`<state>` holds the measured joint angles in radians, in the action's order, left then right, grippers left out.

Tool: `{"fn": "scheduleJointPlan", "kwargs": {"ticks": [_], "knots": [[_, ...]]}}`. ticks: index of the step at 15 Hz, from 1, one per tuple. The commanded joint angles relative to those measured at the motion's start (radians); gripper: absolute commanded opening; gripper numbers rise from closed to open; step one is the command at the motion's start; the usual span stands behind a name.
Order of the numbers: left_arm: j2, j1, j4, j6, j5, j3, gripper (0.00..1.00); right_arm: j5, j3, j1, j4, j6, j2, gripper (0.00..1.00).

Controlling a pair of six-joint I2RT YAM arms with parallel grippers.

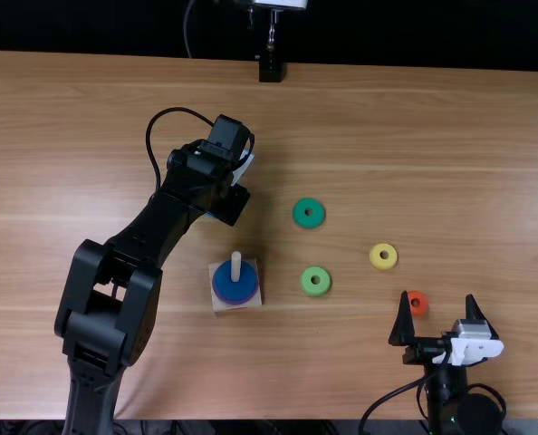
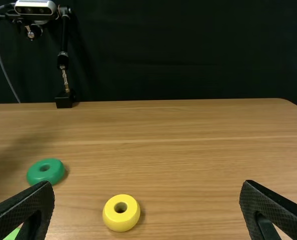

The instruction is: Build the Hanoi tower: stack the rings onto the peg from bottom to top in this color order: purple, dark blue, light blue, dark green, light green, yellow, orange.

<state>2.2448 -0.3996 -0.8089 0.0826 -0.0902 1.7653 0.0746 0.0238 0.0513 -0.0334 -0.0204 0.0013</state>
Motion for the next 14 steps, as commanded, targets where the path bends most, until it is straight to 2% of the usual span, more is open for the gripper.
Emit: {"fn": "scheduleJointPlan", "kwargs": {"ticks": [1,4,9,12,14], "knots": [[0.012,-0.008,-0.01,0.009,0.007,0.01,0.0,0.003,-0.009,-0.007,0.003,0.004,-0.001,1.0],[0.001,-0.007,-0.054,-0.002,0.007,0.103,0.0,0.003,-0.009,-0.007,0.003,0.004,-0.001,1.0],[-0.076,-0.007,-0.318,-0.011,0.007,0.292,0.0,0.003,-0.009,-0.007,0.003,0.004,-0.001,1.0],[-0.157,-0.015,-0.378,-0.101,0.007,0.303,0.0,0.003,-0.009,-0.007,0.003,0.004,-0.001,1.0],[-0.238,-0.022,-0.38,-0.132,0.007,0.286,0.0,0.003,-0.009,-0.007,0.003,0.004,-0.001,1.0]]}}
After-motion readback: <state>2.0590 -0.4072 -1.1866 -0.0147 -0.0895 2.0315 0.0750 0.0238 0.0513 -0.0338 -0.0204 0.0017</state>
